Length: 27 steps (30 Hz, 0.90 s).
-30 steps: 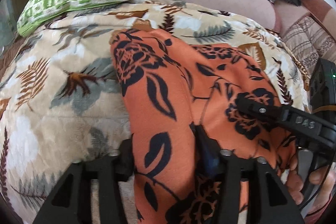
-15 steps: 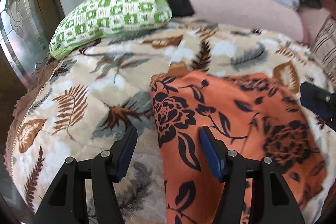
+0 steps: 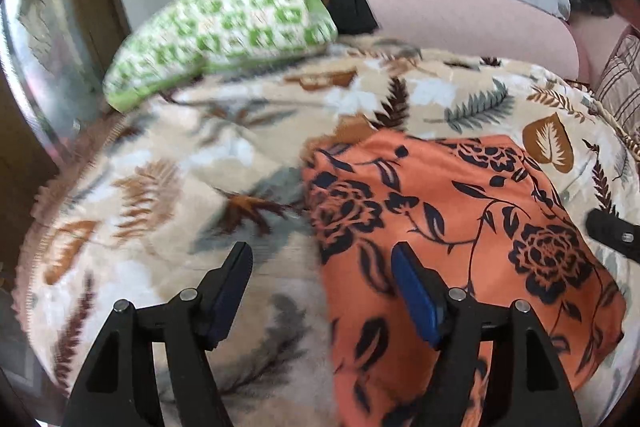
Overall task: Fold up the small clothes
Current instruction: 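Open the left gripper and lift both tools away from the blouse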
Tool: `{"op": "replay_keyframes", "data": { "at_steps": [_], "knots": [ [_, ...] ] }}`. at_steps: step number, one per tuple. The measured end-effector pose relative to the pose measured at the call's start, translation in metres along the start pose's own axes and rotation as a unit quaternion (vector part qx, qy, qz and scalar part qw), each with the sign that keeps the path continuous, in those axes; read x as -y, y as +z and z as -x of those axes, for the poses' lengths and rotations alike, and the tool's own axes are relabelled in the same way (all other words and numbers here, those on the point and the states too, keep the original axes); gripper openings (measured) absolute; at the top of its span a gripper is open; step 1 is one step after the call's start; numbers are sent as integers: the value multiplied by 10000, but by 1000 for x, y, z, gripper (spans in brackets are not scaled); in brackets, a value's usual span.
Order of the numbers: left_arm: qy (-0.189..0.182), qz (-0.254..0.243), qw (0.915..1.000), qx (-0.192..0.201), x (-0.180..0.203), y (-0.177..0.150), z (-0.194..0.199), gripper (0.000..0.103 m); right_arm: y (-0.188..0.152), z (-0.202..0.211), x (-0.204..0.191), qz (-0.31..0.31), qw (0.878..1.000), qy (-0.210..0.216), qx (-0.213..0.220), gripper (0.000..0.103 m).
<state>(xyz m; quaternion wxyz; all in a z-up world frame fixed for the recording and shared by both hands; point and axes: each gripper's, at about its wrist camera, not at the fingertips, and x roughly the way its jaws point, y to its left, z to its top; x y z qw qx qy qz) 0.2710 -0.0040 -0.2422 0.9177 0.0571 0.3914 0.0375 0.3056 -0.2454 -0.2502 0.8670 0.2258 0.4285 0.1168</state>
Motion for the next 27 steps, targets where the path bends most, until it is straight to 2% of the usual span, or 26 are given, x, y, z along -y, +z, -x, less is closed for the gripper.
{"op": "replay_keyframes", "data": {
  "at_steps": [2, 5, 6, 8, 9, 10, 11, 12, 14, 17, 21, 22, 24, 25, 27],
  "knots": [
    [129, 19, 9999, 82, -3, -7, 11, 73, -11, 23, -10, 169, 9997, 33, 190, 30],
    [247, -44, 9994, -247, -2, -24, 7, 74, -25, 32, -21, 221, 9997, 41, 122, 30],
    [314, -139, 9988, -341, 1, -31, 3, 74, -37, 27, -23, 330, 9993, -152, -84, 30],
    [459, -366, 9979, -290, 8, -40, 1, 74, -57, 15, -20, 381, 9976, -419, -395, 31],
    [542, -421, 9973, -264, 9, -42, 5, 74, -67, 11, -18, 424, 9972, -455, -404, 31],
    [536, -376, 9975, -271, 8, -43, 14, 74, -71, 14, -22, 565, 9966, -532, -264, 31],
    [453, -266, 9983, -247, 6, -44, 25, 74, -71, 20, -32, 710, 9945, -692, -331, 31],
    [335, -124, 9992, -155, 2, -45, 40, 74, -70, 25, -37, 686, 9944, -700, -397, 31],
    [263, 7, 9996, 96, -2, -51, 69, 74, -70, 46, -42, 509, 9976, -355, -307, 31],
    [522, 35, 9976, 456, -4, -53, 112, 74, -73, 85, -51, 615, 9975, -356, 34, 31],
    [775, 72, 9926, 929, -7, -49, 167, 80, -75, 130, -66, 732, 9959, -365, 394, 32],
    [815, 52, 9912, 1042, -6, -48, 180, 81, -75, 138, -69, 768, 9952, -397, 453, 34],
    [824, 29, 9894, 1195, -6, -46, 201, 81, -77, 158, -82, 909, 9928, -473, 621, 51],
    [833, 39, 9886, 1251, -6, -44, 210, 81, -77, 164, -86, 941, 9920, -485, 680, 73],
    [811, 102, 9871, 1379, -7, -45, 229, 81, -82, 183, -97, 1012, 9889, -454, 988, 76]
  ]
}}
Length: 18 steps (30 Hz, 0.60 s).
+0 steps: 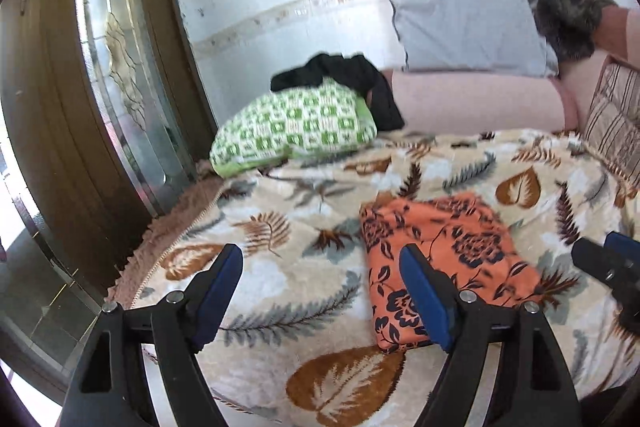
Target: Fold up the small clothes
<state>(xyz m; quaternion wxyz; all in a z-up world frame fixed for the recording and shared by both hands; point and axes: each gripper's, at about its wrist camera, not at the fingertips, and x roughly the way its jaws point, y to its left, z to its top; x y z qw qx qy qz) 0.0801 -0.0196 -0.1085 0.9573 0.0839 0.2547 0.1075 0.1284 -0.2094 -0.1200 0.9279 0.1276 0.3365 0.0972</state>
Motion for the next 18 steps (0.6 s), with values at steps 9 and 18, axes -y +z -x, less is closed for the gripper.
{"op": "replay_keyframes", "data": {
  "at_steps": [9, 18],
  "knots": [
    [-140, 294, 9992, 219, -16, 12, 52, 82, 3, 51, -27, 364, 9981, -148, 481, 76],
    [5, 320, 9984, 463, -22, 14, 76, 93, 3, 68, -31, 408, 9970, -231, 619, 76]
  ]
}}
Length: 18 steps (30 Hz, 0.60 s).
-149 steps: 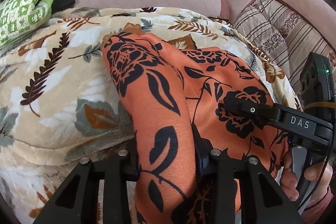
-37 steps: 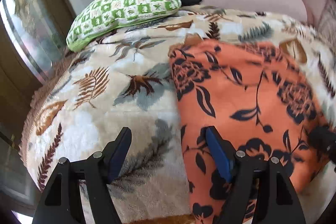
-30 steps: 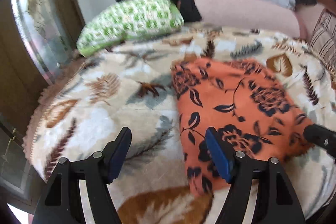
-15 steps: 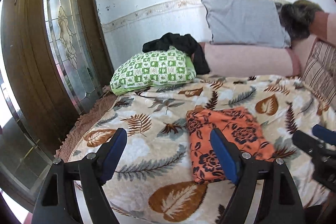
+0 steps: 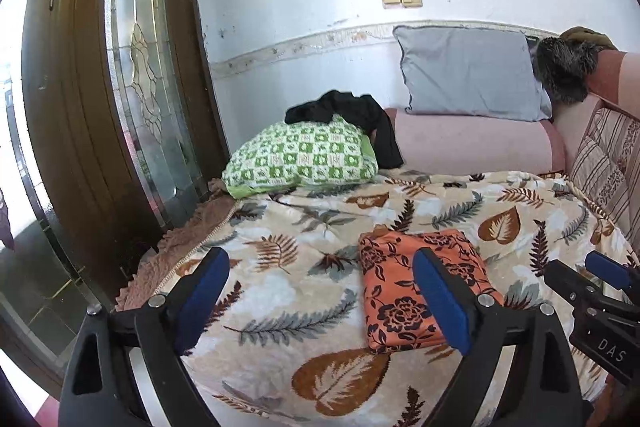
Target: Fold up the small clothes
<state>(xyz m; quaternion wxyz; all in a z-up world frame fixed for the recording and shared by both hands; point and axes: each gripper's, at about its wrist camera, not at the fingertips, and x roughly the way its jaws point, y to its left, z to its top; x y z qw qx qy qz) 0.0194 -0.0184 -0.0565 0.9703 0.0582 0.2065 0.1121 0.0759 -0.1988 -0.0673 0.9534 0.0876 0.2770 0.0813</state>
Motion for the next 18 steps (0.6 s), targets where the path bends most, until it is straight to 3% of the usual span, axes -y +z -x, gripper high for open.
{"op": "replay_keyframes", "data": {
  "at_steps": [18],
  "knots": [
    [-207, 119, 9995, -221, -10, -5, -13, 94, -11, -20, -7, 95, 9995, 96, -277, 76]
  ]
}}
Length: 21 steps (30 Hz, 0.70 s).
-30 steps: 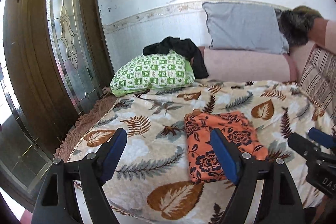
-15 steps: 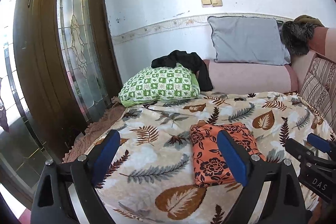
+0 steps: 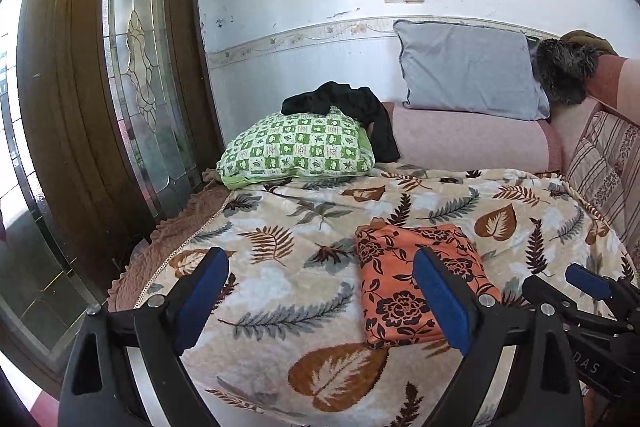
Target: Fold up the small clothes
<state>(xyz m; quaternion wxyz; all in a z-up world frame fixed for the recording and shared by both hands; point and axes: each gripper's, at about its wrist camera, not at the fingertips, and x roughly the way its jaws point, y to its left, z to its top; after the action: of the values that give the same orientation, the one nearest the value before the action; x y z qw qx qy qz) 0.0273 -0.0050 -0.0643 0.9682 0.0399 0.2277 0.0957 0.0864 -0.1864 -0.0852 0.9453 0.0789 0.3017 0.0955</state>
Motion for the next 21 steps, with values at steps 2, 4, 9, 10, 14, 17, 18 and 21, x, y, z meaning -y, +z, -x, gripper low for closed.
{"op": "replay_keyframes", "data": {
  "at_steps": [2, 4, 9, 10, 14, 17, 18, 21],
  "knots": [
    [-14, 11, 10000, -8, -1, -1, -1, 94, -1, -2, -2, 24, 10000, 16, -20, 76],
    [-31, 15, 10000, -7, -1, -1, -1, 94, -2, -4, -4, 61, 10000, 18, -50, 76],
    [-31, 4, 10000, 28, -3, -2, 1, 94, -4, -8, -10, 132, 9999, 26, -100, 76],
    [-32, 8, 10000, 25, -3, -2, 1, 94, -5, -8, -11, 139, 9999, 27, -99, 76],
    [-62, 36, 10000, -1, -5, -2, 0, 94, -5, -9, -15, 176, 9998, 38, -102, 76],
    [-72, 46, 10000, 6, -7, -2, 1, 94, -5, -9, -18, 205, 9997, 49, -89, 76],
    [-57, 50, 10000, 22, -7, -2, 1, 94, -5, -9, -18, 199, 9998, 52, -71, 76],
    [-33, 53, 10000, 28, -7, -1, 0, 94, -4, -7, -18, 143, 9999, 37, 56, 78]
  ]
}}
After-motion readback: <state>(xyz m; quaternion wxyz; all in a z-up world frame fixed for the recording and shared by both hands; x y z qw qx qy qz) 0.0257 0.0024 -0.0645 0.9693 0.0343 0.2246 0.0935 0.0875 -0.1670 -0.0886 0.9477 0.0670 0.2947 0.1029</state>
